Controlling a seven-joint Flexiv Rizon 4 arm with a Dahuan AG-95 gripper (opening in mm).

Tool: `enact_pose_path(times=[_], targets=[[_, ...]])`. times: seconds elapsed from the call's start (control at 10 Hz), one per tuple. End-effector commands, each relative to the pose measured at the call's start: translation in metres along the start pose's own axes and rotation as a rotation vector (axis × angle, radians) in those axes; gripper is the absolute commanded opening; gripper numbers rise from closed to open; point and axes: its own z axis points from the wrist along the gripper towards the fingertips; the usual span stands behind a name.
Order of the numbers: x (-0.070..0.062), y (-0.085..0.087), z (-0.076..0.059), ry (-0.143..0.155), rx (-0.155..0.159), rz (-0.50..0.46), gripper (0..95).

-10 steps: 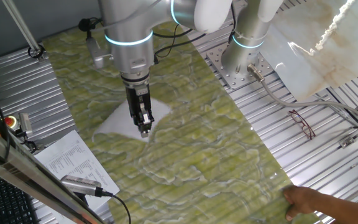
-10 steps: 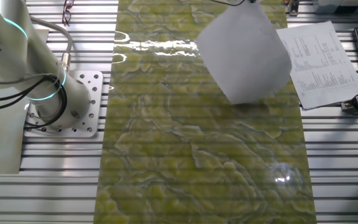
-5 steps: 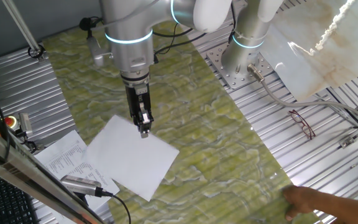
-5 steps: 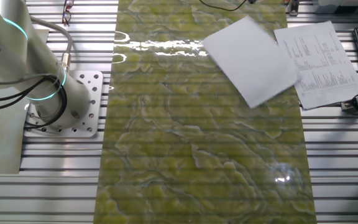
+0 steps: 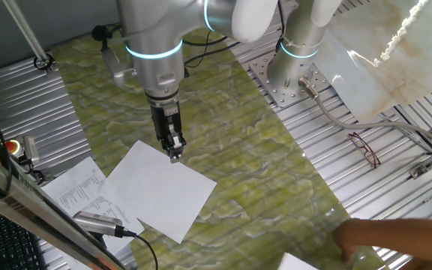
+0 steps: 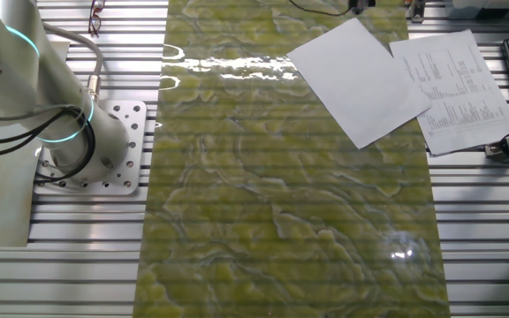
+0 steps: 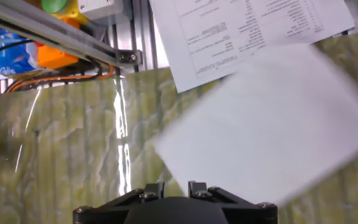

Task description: Flip over and spread out the paper that is laid flat on the table

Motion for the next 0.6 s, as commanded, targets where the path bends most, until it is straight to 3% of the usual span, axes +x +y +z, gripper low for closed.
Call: enact_pose_path(times=[0.1,0.2,0.4,0.6], targets=[[0.007,-0.018,0.007,0.083,0.175,-0.097,0.0],[0.010,-0.029,0.009,0.101,0.178,-0.097,0.0],[0.017,-0.058,0.019,0.169,0.173,-0.073,0.0],[0.017,-0.077,0.025,0.185,0.171,-0.032,0.0]])
